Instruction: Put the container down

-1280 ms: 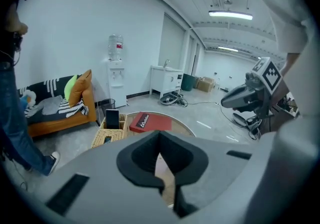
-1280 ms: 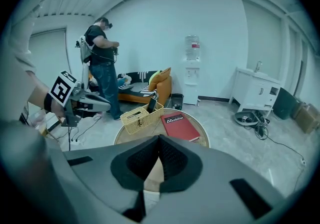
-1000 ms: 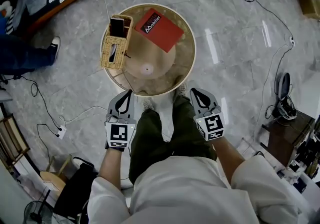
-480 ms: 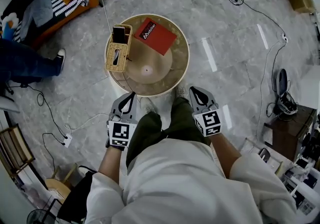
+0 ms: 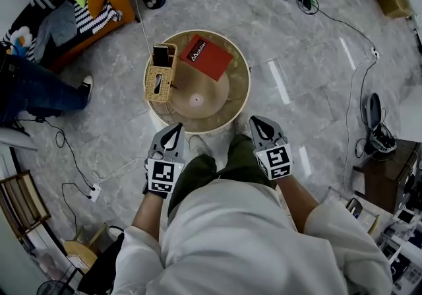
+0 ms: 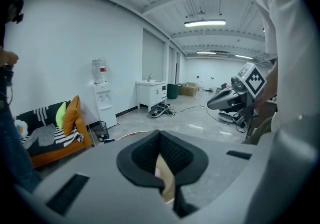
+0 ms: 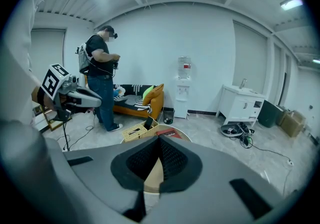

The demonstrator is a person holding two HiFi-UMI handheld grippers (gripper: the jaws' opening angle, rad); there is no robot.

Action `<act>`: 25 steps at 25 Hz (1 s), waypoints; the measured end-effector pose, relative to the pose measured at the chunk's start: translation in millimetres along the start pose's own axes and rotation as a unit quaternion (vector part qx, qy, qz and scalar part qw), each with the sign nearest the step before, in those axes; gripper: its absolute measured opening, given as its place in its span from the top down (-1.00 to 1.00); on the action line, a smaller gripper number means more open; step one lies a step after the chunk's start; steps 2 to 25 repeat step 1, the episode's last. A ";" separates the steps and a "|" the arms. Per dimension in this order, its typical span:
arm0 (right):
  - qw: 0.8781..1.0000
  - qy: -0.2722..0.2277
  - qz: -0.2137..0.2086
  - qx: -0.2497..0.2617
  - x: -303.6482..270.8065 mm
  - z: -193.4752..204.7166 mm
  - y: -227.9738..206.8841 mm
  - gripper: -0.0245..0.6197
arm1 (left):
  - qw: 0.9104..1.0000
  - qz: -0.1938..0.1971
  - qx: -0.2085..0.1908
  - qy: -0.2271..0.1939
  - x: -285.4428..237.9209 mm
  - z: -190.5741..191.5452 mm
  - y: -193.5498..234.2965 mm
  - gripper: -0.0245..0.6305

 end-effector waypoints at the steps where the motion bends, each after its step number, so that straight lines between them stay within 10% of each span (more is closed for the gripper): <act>1: 1.000 0.000 0.000 0.000 1.9 0.4 0.5 0.86 | 1.000 0.000 0.000 0.000 0.9 -0.6 -1.3 0.91; 25: 1.000 0.000 0.000 0.000 1.9 0.4 0.5 0.86 | 1.000 0.000 0.000 0.000 0.9 -0.6 -1.3 0.91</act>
Point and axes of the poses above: the fingertips, and each gripper's own axes: x backward along the fingers, y to its left, z out of its underside, the point moved 5 cm from there along x, backward along the fingers, and after that the axes turned 6 degrees about -z, right-handed, at the moved point
